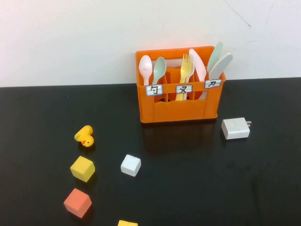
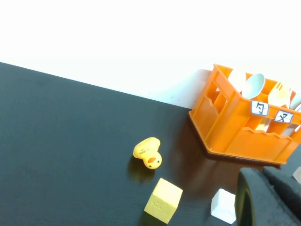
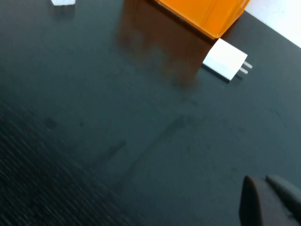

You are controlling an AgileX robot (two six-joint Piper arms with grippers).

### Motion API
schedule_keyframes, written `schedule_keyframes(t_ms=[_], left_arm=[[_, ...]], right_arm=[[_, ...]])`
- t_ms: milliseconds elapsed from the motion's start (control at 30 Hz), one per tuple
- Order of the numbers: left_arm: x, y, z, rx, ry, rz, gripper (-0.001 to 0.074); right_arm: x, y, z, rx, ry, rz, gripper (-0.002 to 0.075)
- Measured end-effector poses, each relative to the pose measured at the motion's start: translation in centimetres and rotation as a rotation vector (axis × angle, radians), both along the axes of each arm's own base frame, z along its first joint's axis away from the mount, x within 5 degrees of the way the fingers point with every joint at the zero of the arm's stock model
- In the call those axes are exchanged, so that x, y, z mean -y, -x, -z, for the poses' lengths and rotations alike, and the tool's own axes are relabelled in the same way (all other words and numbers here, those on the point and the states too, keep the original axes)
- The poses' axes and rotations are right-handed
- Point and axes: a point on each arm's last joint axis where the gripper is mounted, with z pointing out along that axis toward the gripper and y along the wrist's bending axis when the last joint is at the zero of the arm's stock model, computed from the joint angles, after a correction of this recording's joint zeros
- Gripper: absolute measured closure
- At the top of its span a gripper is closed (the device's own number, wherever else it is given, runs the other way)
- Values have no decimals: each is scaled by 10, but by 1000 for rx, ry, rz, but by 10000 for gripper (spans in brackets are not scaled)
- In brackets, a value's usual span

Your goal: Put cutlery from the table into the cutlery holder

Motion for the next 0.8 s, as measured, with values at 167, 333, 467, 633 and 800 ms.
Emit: schedule_keyframes(t_ms=[167, 333, 467, 633, 800], left_arm=[[0, 0, 0, -1, 1, 1, 736], [0, 0, 0, -1, 1, 1, 736], [0, 0, 0, -1, 1, 1, 736], [0, 0, 0, -1, 1, 1, 736], [1, -2, 11, -40, -11, -23, 736]], right_arm=[[0, 0, 0, -1, 0, 0, 728], [0, 0, 0, -2, -3, 0, 728], [0, 0, 0, -4, -2, 0, 728], [0, 0, 0, -4, -2, 1, 728], [0, 0, 0, -5, -5, 1, 728]])
